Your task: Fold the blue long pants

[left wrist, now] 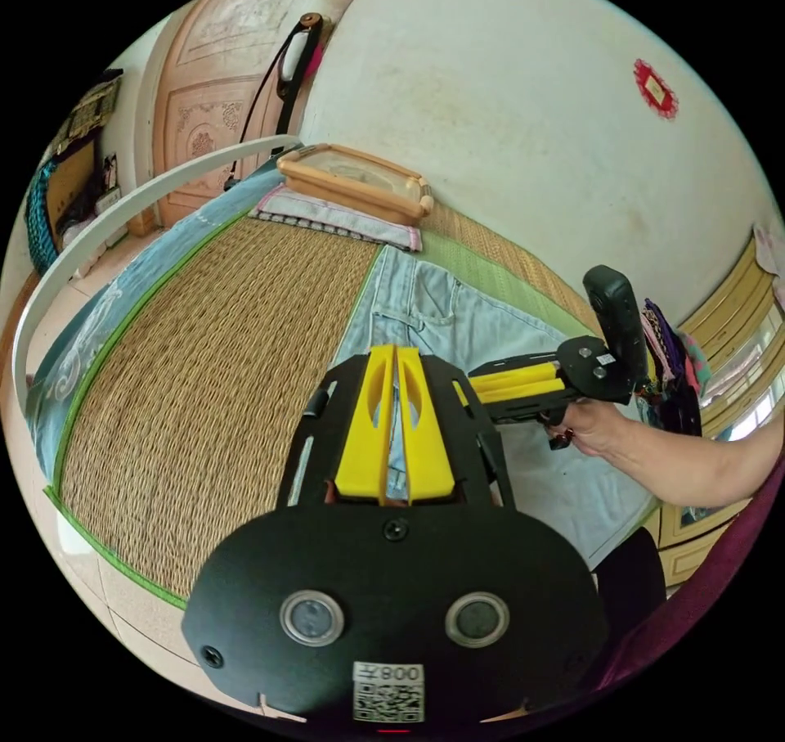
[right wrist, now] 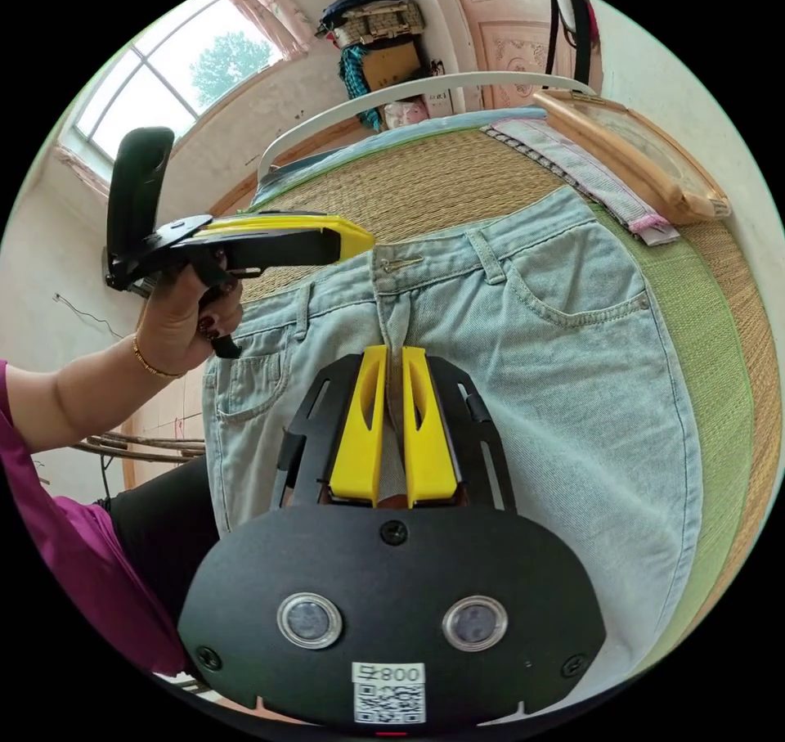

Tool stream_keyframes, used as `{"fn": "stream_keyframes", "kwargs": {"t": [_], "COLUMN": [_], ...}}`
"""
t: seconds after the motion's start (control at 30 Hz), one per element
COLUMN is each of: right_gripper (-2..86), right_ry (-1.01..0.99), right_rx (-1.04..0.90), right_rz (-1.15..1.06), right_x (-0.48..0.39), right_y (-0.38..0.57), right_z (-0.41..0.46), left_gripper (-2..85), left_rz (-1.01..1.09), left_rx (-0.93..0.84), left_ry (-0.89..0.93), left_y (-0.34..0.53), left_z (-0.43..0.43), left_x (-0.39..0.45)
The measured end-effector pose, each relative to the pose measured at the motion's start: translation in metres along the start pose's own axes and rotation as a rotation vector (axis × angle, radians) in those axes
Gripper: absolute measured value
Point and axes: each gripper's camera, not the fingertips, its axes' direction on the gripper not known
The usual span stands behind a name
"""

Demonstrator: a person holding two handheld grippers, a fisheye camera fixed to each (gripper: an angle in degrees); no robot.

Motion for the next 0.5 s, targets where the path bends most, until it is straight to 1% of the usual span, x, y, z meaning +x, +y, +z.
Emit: {"fn": "stream_keyframes", "kwargs": {"t": [0.07,0.13,0.17,0.3,0.5], "right_gripper": [4.2,4.2,4.2,4.0,3.8], "right_ry": [0.006,0.014,0.017,0.013,0.011], "right_rx": [0.005,0.01,0.015,0.027,0.029], "right_rz": [0.001,0.002,0.01,0.03,0.046], "right_x": [0.0,0.0,0.001,0.003,0.004], "right_y": [0.002,0.003,0.004,0.002,-0.009], "right_z": [0.0,0.0,0.001,0.002,0.005], "left_gripper": [0.1,0.0,0.0,0.0,0.0], "left_rz": [0.01,0.056,0.055,0.056,0.017], "left_rx": [-0.056,-0.159,-0.126,-0.134,-0.136], "left_ry": [-0.003,-0.088,-0.089,-0.127,-0.13], "left_y": [-0.003,0.0,0.002,0.001,-0.005], "left_z": [0.014,0.035,0.033,0.029,0.024], "left_x": [0.0,0.0,-0.001,-0.007,-0.024]}}
